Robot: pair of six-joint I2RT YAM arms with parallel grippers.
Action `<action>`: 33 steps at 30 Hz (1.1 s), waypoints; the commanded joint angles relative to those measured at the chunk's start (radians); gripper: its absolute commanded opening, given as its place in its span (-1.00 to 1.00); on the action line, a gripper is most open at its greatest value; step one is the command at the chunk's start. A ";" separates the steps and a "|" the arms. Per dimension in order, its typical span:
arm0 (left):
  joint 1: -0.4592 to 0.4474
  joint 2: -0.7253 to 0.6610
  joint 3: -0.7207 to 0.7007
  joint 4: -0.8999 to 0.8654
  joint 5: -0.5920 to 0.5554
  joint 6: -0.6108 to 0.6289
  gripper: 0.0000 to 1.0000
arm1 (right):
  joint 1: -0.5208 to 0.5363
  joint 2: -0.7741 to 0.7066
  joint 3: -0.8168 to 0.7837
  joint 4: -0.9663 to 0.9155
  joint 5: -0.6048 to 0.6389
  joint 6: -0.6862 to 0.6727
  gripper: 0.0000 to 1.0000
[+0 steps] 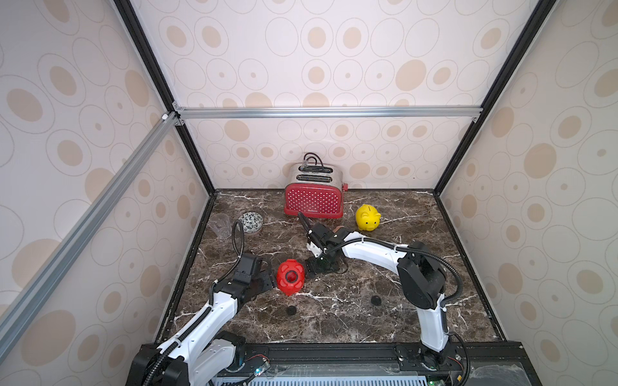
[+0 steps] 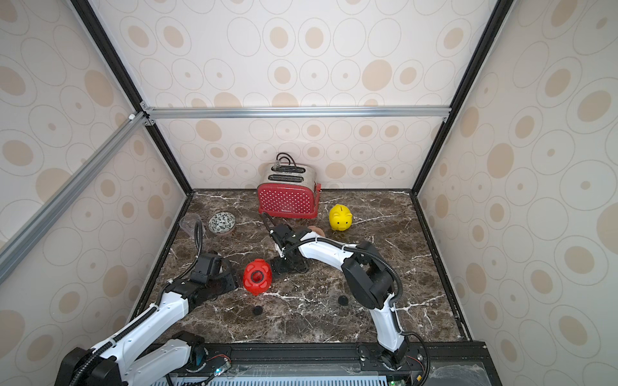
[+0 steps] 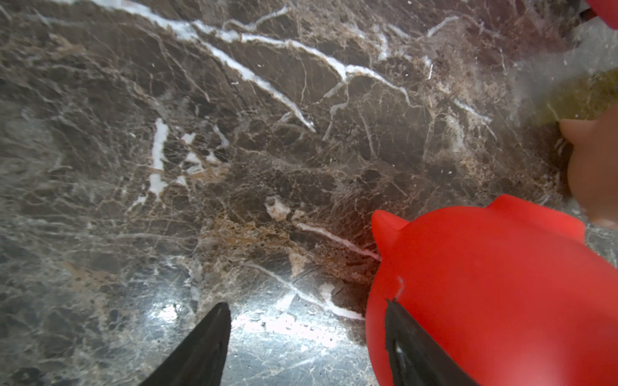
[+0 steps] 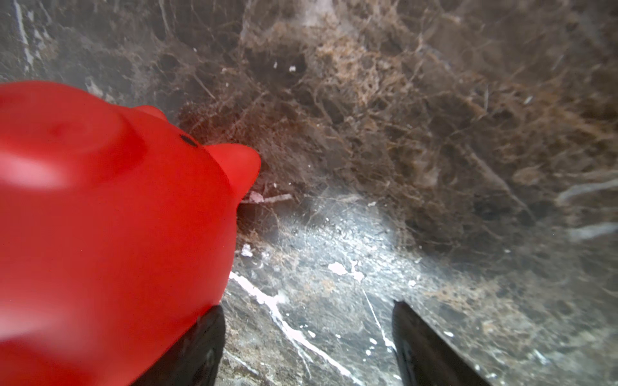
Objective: Close piggy banks
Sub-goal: Adjust the piggy bank at the center of the board.
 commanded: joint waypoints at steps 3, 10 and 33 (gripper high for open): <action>0.004 -0.024 0.026 -0.027 0.003 0.026 0.50 | 0.019 -0.054 0.035 0.007 -0.011 -0.007 0.61; 0.008 -0.044 0.030 -0.049 -0.007 0.032 0.51 | 0.021 -0.069 0.031 0.001 -0.009 -0.007 0.61; 0.017 -0.173 0.050 -0.098 -0.131 0.035 0.54 | 0.041 -0.318 -0.151 0.012 0.126 0.040 0.58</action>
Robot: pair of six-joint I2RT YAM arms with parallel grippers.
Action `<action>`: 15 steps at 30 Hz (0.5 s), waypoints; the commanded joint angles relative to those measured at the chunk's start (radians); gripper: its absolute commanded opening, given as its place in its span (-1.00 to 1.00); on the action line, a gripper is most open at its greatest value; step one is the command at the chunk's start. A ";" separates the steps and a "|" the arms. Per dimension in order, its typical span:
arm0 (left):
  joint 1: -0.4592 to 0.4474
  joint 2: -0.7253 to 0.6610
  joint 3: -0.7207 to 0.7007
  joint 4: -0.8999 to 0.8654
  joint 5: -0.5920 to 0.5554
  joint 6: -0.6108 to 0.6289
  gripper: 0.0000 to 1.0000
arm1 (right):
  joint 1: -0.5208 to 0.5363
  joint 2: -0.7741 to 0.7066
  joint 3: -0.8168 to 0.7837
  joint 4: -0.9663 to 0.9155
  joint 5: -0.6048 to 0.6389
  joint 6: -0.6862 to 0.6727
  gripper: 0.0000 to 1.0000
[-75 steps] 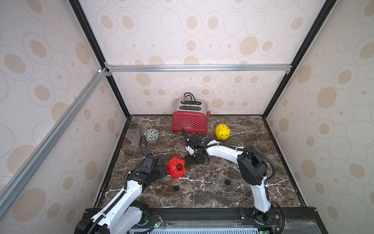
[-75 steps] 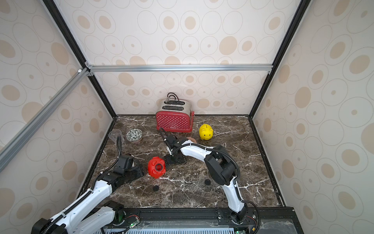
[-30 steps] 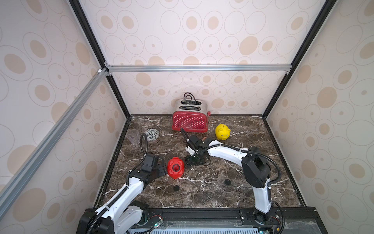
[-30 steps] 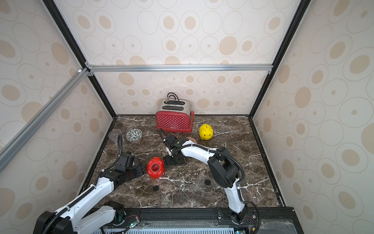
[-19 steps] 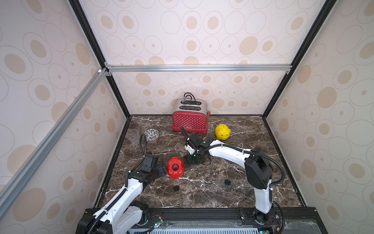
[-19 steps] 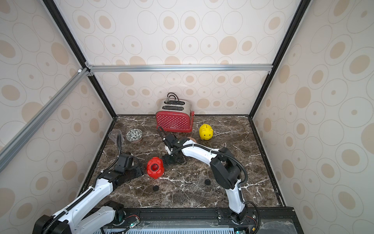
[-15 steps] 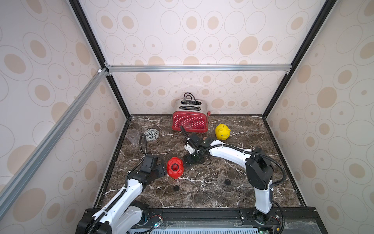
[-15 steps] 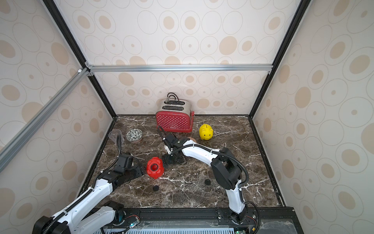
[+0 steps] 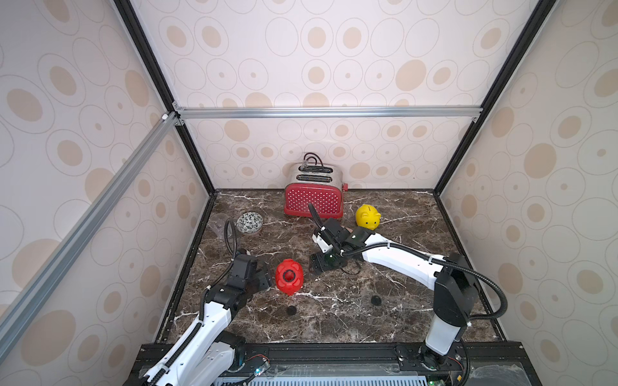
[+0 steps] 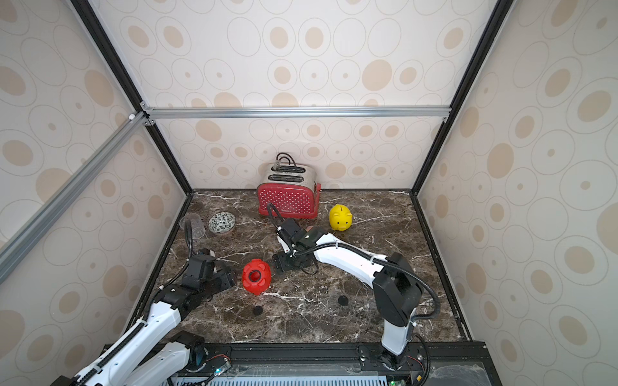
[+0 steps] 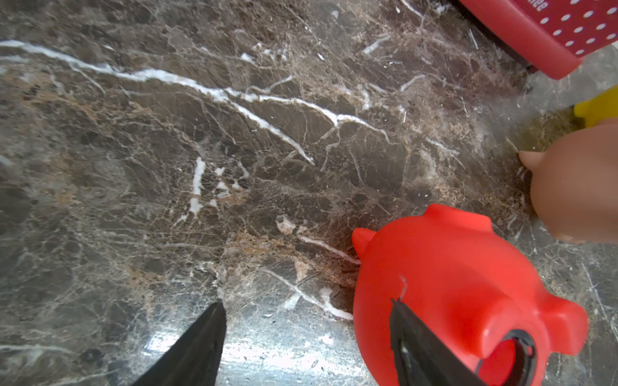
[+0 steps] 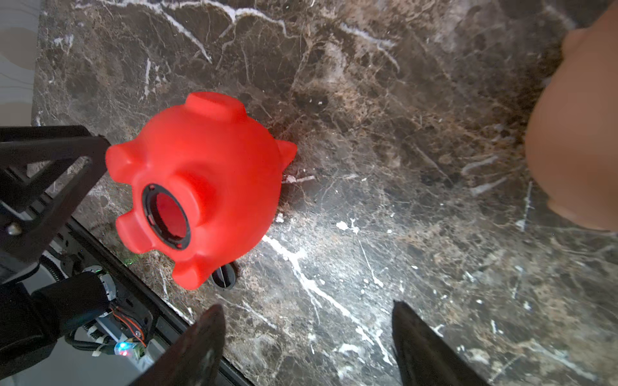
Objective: Close piggy banks
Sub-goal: Adjust the piggy bank at the center of the board, then pick up the knob at the center of the board.
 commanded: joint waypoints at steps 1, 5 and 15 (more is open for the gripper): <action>0.005 -0.032 0.034 -0.035 -0.055 0.021 0.53 | 0.027 -0.063 -0.037 -0.013 0.047 0.034 0.57; 0.008 -0.121 -0.007 -0.010 -0.191 0.034 0.53 | 0.076 -0.122 -0.103 0.004 0.100 0.126 0.46; 0.148 -0.097 -0.062 0.102 -0.116 0.074 0.55 | 0.285 -0.144 -0.131 -0.016 0.257 0.265 0.06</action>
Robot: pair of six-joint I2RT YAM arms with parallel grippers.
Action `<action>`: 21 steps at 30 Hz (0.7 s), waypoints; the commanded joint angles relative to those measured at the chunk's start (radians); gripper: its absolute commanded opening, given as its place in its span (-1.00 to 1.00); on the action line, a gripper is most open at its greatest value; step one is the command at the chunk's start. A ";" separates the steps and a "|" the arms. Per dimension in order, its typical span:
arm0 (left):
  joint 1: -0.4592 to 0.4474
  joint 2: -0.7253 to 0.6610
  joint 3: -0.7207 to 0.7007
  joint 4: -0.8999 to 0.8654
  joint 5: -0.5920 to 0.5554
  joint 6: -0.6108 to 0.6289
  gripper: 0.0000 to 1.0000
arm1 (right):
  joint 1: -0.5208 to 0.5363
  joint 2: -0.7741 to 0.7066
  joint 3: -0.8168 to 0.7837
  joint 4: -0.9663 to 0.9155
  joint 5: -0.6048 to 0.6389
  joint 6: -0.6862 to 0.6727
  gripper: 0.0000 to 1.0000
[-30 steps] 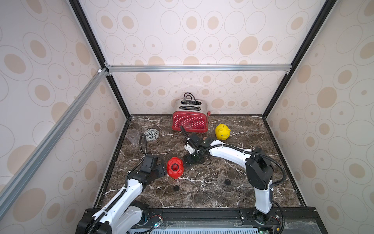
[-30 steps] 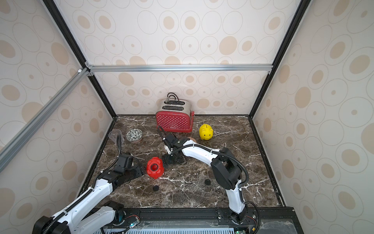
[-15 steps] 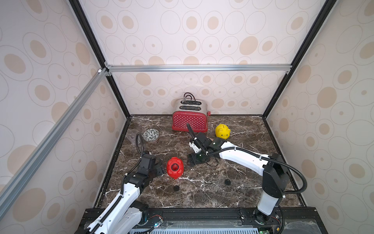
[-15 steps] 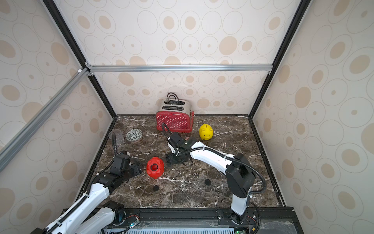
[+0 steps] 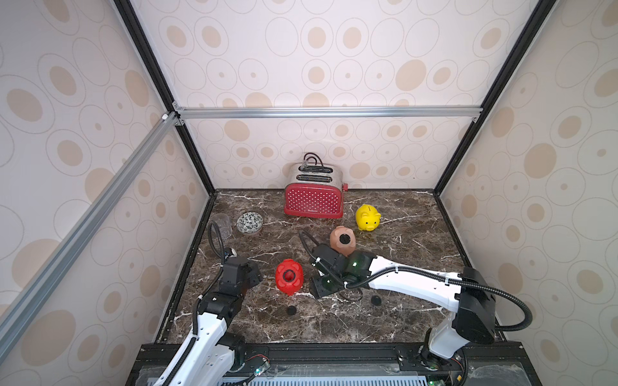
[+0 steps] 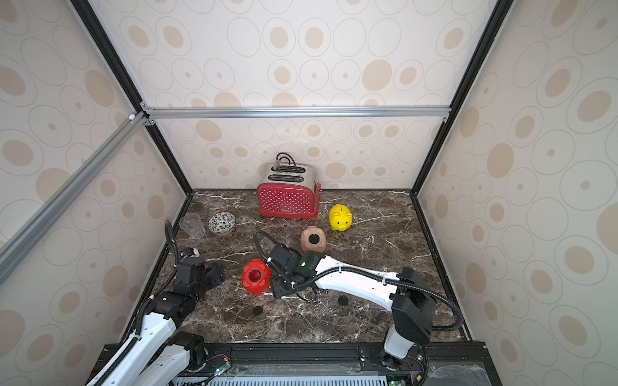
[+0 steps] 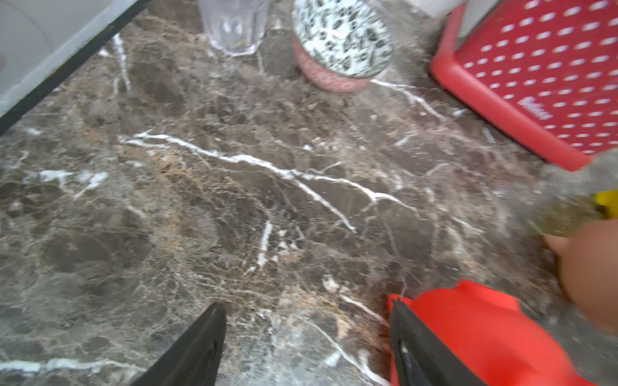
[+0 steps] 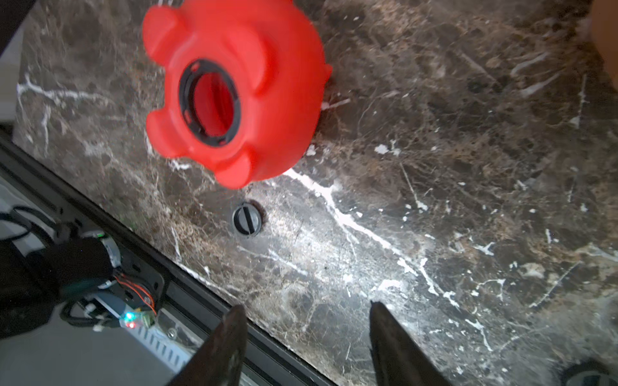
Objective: Close piggy banks
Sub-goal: Pick up the knob at the center of the board.
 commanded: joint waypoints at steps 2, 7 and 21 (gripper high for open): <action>0.071 -0.005 -0.025 0.044 0.056 0.030 0.55 | 0.060 -0.025 -0.031 0.052 0.075 -0.023 0.00; 0.102 -0.032 -0.045 0.048 0.069 0.024 0.56 | 0.102 0.033 0.043 -0.031 0.120 -0.118 -0.16; 0.115 -0.205 -0.089 0.000 -0.069 -0.001 0.59 | 0.220 0.312 0.272 -0.115 0.156 -0.074 -0.35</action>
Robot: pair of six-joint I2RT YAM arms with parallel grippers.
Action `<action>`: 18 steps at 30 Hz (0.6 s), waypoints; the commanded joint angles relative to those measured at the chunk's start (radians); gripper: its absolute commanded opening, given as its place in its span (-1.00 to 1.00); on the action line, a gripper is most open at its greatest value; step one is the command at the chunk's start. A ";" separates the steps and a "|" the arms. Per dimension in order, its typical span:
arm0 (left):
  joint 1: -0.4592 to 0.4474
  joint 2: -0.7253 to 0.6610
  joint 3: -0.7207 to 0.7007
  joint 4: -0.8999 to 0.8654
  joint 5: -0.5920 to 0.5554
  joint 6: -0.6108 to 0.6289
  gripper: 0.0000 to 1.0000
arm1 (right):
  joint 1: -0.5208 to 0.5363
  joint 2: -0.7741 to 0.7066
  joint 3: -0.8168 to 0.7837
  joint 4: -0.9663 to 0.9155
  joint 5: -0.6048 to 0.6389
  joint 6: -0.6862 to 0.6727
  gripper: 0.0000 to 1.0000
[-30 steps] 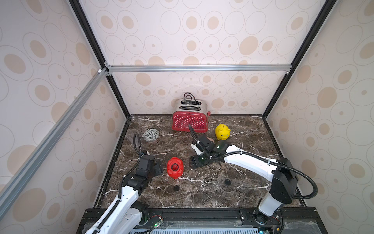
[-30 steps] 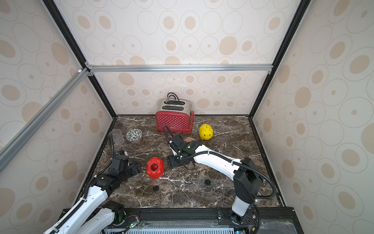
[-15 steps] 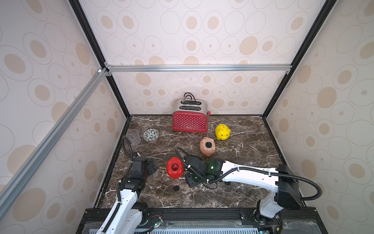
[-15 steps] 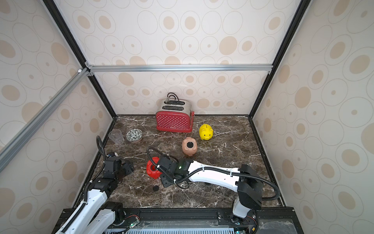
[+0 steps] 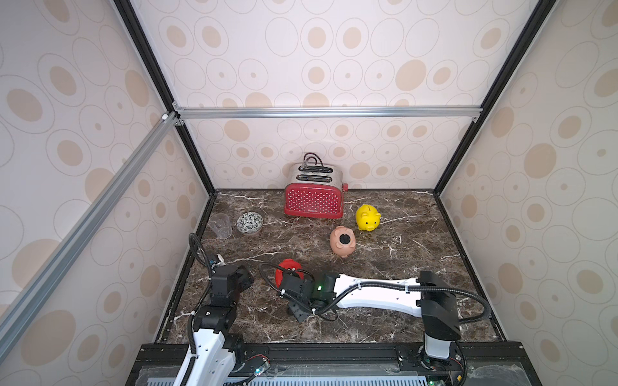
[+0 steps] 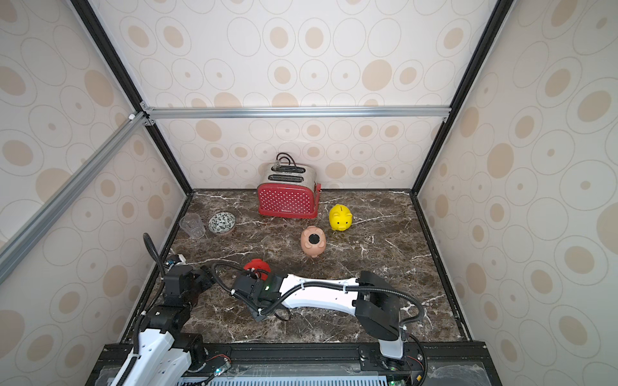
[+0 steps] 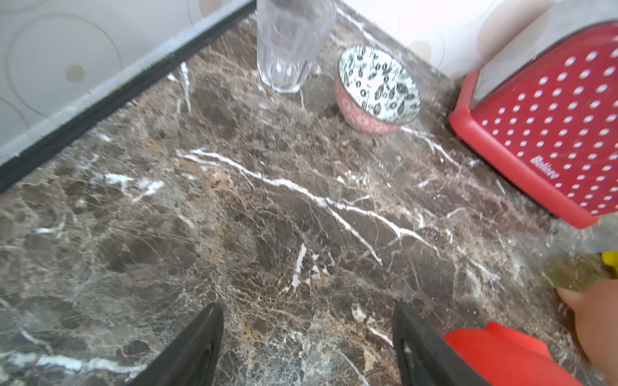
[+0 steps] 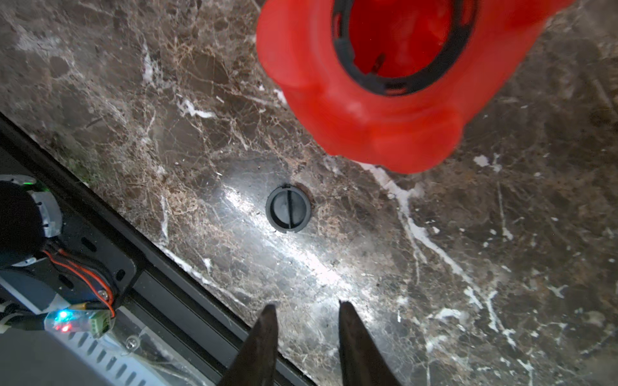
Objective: Close piggy banks
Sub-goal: Pick up the knob at the center of the board.
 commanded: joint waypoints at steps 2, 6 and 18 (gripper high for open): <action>0.009 -0.016 -0.009 -0.025 -0.052 -0.009 0.60 | 0.036 0.086 0.103 -0.077 0.046 -0.004 -0.36; 0.010 -0.036 -0.020 -0.026 -0.062 -0.017 0.62 | 0.050 0.160 0.169 -0.119 0.066 -0.019 -0.39; 0.012 -0.117 -0.027 -0.099 -0.247 -0.059 0.68 | 0.052 0.219 0.198 -0.094 0.071 -0.031 -0.47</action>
